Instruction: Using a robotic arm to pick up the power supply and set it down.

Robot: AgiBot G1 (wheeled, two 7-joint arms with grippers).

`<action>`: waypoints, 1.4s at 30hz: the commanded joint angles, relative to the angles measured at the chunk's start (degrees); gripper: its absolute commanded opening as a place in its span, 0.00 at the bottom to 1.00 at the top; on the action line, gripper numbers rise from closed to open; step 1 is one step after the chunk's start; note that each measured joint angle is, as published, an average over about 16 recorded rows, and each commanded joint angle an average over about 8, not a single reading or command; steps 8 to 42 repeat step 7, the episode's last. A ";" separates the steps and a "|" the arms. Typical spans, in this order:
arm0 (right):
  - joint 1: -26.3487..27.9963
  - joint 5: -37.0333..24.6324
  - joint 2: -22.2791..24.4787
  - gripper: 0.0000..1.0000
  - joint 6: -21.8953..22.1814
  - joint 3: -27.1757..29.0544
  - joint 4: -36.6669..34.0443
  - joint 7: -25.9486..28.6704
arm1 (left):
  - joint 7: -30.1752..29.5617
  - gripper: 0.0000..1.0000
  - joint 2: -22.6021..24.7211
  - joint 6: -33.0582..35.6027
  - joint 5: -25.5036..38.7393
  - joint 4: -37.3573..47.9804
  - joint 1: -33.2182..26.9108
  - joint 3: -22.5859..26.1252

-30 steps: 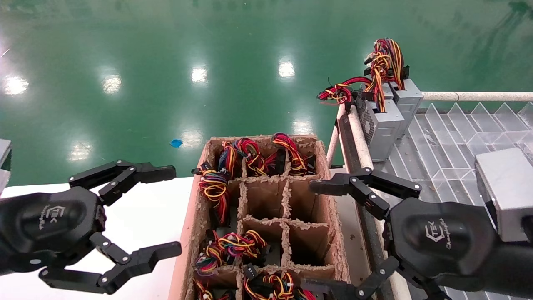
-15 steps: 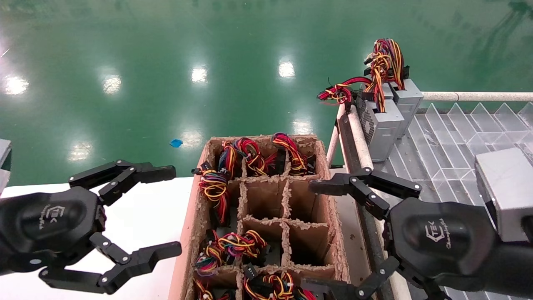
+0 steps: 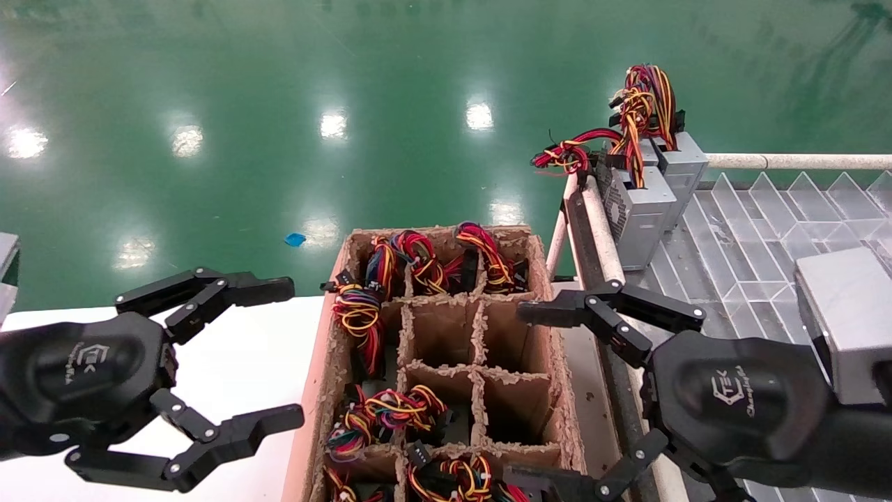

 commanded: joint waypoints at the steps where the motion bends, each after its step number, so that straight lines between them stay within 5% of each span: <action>1: 0.00 0.00 0.00 1.00 0.00 0.00 0.00 0.00 | 0.00 1.00 0.00 0.00 0.00 0.00 0.00 0.00; 42: 0.00 0.00 0.00 1.00 0.00 0.00 0.00 0.00 | 0.00 1.00 0.00 0.00 0.00 0.00 0.00 0.00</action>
